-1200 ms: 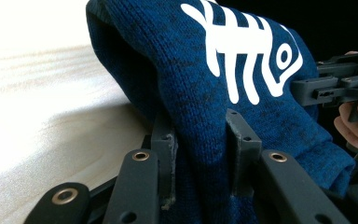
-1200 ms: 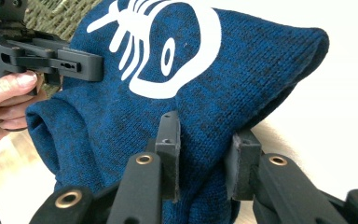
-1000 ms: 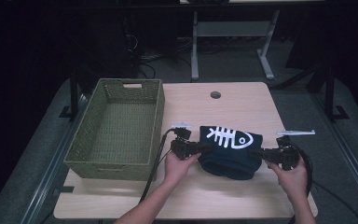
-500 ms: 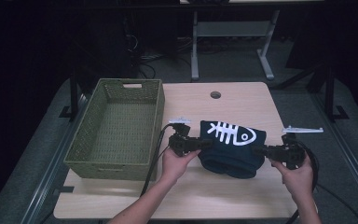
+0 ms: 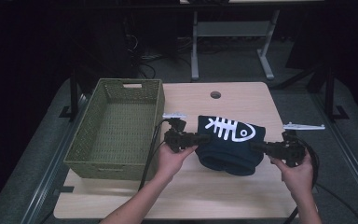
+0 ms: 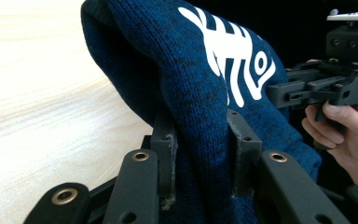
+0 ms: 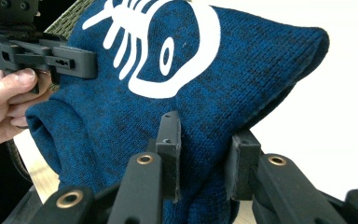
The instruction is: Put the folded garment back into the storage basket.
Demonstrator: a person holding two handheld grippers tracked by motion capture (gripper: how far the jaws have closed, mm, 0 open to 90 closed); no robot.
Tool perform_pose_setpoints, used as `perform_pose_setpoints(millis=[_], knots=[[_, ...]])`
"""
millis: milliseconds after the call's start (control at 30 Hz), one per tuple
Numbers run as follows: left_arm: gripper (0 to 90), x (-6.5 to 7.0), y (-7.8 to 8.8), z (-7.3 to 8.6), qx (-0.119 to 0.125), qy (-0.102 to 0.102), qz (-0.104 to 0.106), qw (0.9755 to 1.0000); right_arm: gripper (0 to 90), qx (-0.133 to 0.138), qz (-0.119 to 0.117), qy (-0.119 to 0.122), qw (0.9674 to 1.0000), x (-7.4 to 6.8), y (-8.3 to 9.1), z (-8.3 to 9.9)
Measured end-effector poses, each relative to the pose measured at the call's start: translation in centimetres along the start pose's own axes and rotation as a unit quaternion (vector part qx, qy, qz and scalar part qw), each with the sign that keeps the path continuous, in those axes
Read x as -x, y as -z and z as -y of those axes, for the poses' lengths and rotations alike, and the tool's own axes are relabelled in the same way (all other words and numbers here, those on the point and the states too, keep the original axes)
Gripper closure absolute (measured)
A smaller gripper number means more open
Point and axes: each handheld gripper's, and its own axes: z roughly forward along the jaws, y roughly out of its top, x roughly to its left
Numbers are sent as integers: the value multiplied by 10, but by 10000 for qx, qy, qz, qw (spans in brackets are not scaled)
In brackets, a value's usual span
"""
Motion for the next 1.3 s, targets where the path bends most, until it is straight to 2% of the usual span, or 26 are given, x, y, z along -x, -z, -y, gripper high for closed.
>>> perform_pose_setpoints(millis=[300, 533, 600, 933, 1300], knots=[[692, -2, 13, -4, 59, 65, 30, 10000, 709, -8, -11, 153, 9999, -11, -2, -10], [692, -1, 23, -9, 87, 41, 47, 9999, 709, -2, -32, 248, 9997, -19, -4, -18], [692, -2, 25, -11, 67, -25, 24, 10000, 709, -12, -38, 284, 9996, -20, -5, -19], [692, -4, 39, -15, 131, 68, 41, 9999, 709, -58, -63, 407, 9991, -31, -10, -29], [692, -6, 55, -24, 137, 82, 71, 9998, 709, -57, -116, 519, 9986, -42, -16, -40]])
